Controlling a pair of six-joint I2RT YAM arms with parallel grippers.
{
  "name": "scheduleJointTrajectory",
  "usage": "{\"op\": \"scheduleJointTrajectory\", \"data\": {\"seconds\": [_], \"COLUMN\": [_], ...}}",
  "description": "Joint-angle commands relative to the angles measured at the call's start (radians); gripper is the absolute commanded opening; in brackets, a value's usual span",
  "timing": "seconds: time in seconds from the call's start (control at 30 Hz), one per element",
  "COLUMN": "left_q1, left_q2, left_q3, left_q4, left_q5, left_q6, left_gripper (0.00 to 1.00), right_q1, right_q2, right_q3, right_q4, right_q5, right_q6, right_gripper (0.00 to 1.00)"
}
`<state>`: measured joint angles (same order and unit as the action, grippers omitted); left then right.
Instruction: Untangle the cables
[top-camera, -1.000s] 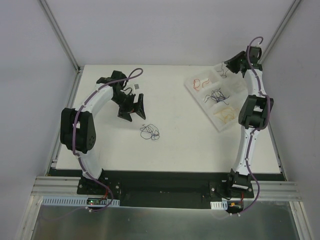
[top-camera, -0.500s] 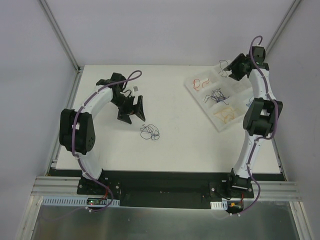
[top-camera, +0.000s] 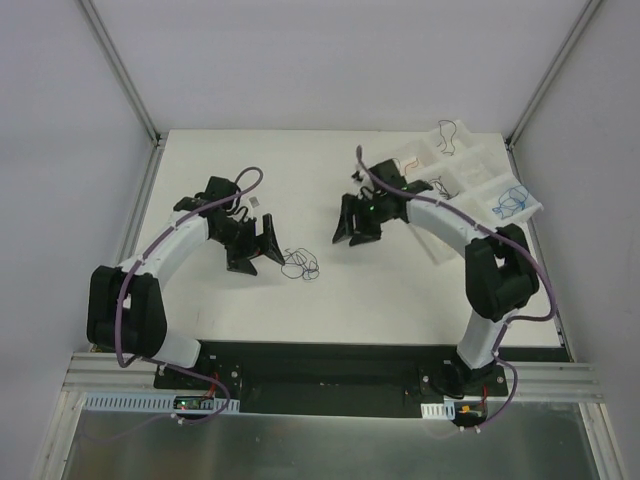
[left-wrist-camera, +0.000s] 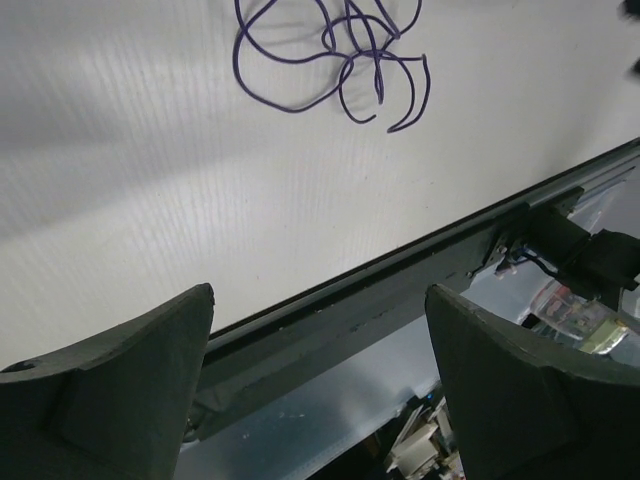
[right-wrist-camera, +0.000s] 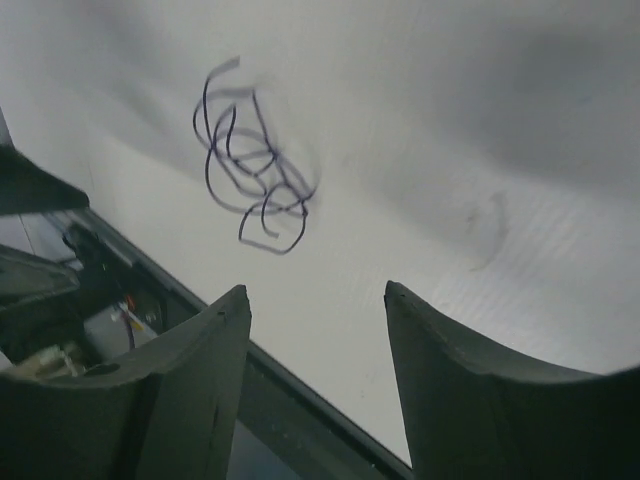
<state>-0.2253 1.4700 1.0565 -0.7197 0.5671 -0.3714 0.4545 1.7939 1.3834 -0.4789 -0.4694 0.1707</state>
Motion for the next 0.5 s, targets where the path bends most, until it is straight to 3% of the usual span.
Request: {"op": "scheduleJointTrajectory", "data": {"seconds": [0.0,0.13,0.47], "left_q1": [0.003,0.003,0.003], "left_q2": [-0.105,-0.135,-0.290], "left_q3": [-0.061,-0.092,-0.196], "left_q4": [0.054,0.069,0.072], "left_q5": [0.004,0.002,0.008], "left_q6": [-0.113,-0.150,-0.224], "left_gripper": [0.86,0.86,0.86], "right_q1": [0.146,0.254,0.300], "right_q2": [-0.024,-0.021,0.059], "right_q3": [-0.076,-0.106,-0.078], "right_q4": [0.068,0.097,0.174], "right_q5": [-0.071,-0.015,0.002], "right_q6": [0.016,0.007,0.079], "right_gripper": [0.57,0.55,0.54]}}
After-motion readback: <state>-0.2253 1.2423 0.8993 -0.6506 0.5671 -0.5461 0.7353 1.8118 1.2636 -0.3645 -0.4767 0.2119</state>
